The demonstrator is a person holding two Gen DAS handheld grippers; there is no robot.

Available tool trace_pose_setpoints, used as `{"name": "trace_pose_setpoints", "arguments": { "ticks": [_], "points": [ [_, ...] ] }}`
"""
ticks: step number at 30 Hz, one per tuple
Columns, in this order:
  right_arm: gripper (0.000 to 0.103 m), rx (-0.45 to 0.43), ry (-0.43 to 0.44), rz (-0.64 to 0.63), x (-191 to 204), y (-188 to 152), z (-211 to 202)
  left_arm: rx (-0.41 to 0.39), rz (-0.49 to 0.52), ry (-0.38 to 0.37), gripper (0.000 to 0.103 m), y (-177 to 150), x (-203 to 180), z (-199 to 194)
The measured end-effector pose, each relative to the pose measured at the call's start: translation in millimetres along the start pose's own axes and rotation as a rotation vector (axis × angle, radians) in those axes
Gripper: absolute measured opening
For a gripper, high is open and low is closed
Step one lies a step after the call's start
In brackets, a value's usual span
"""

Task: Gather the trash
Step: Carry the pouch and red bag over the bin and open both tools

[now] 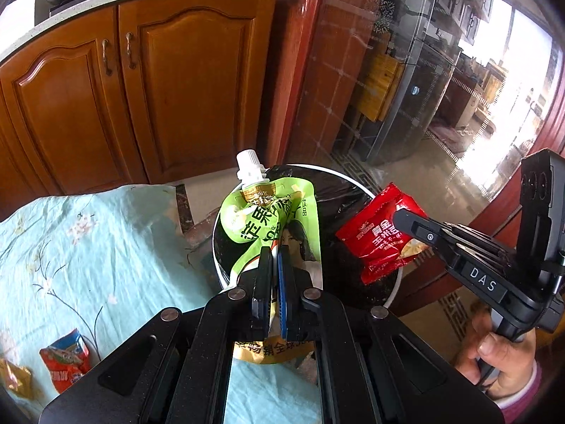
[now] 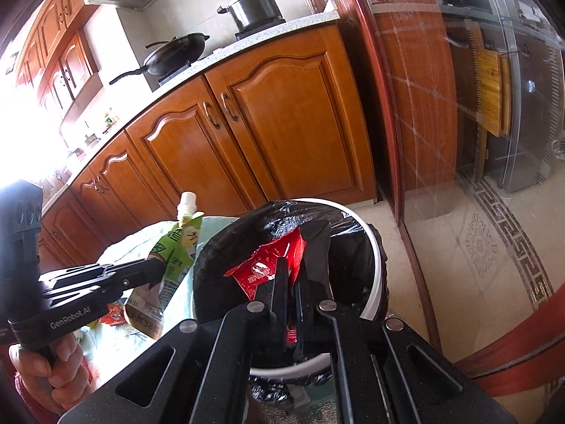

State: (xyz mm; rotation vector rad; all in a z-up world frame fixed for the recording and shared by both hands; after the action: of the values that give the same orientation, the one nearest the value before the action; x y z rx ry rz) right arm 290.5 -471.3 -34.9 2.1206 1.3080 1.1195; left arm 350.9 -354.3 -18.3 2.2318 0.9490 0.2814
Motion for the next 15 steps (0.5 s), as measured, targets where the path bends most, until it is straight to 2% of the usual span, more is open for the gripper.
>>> {"name": "trace_pose_setpoints", "arguments": {
  "ticks": [15],
  "points": [
    [0.004,0.059,-0.037,0.001,-16.9,0.2,27.9,0.076,0.005,-0.015,0.003,7.7,-5.8,40.3]
  ]
}}
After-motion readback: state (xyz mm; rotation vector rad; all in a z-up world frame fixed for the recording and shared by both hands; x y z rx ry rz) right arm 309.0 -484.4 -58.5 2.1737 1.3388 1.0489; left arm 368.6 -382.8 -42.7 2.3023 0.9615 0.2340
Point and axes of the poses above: each gripper's, at about its wrist camera, not at the fingertips, and z roughly the way its jaws point, x to its left, y to its top, the point moved 9 cm from there along z, roughly the way its jaws point, and after that the axes turned 7 degrees about z, right-handed, at the moved point
